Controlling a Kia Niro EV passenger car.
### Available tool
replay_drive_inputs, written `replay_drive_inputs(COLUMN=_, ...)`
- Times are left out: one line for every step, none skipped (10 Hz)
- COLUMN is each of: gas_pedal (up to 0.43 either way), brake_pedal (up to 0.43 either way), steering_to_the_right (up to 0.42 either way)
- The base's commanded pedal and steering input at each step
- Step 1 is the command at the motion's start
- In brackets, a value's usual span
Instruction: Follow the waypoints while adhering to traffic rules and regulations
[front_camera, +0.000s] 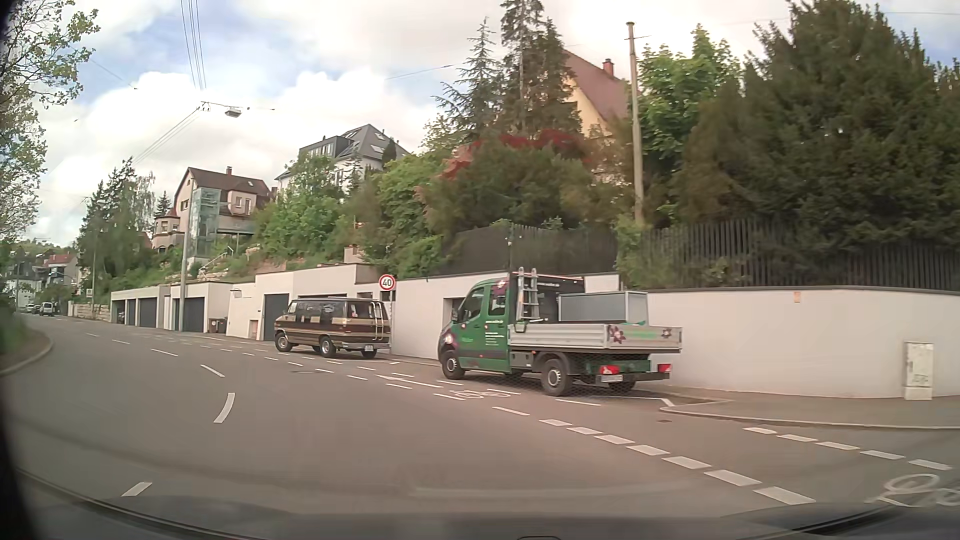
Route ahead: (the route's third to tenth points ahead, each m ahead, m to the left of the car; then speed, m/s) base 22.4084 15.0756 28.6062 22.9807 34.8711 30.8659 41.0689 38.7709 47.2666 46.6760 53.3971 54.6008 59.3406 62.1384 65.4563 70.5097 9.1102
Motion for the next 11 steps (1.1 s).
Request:
replay_drive_inputs(gas_pedal=0.087, brake_pedal=0.000, steering_to_the_right=-0.195)
replay_drive_inputs(gas_pedal=0.087, brake_pedal=0.000, steering_to_the_right=-0.195)
replay_drive_inputs(gas_pedal=0.087, brake_pedal=0.000, steering_to_the_right=-0.198)
replay_drive_inputs(gas_pedal=0.087, brake_pedal=0.000, steering_to_the_right=-0.198)
replay_drive_inputs(gas_pedal=0.087, brake_pedal=0.000, steering_to_the_right=-0.198)
replay_drive_inputs(gas_pedal=0.087, brake_pedal=0.000, steering_to_the_right=-0.198)
replay_drive_inputs(gas_pedal=0.087, brake_pedal=0.000, steering_to_the_right=-0.197)
replay_drive_inputs(gas_pedal=0.087, brake_pedal=0.000, steering_to_the_right=-0.196)
replay_drive_inputs(gas_pedal=0.098, brake_pedal=0.000, steering_to_the_right=-0.196)
replay_drive_inputs(gas_pedal=0.098, brake_pedal=0.000, steering_to_the_right=-0.196)
replay_drive_inputs(gas_pedal=0.098, brake_pedal=0.000, steering_to_the_right=-0.194)
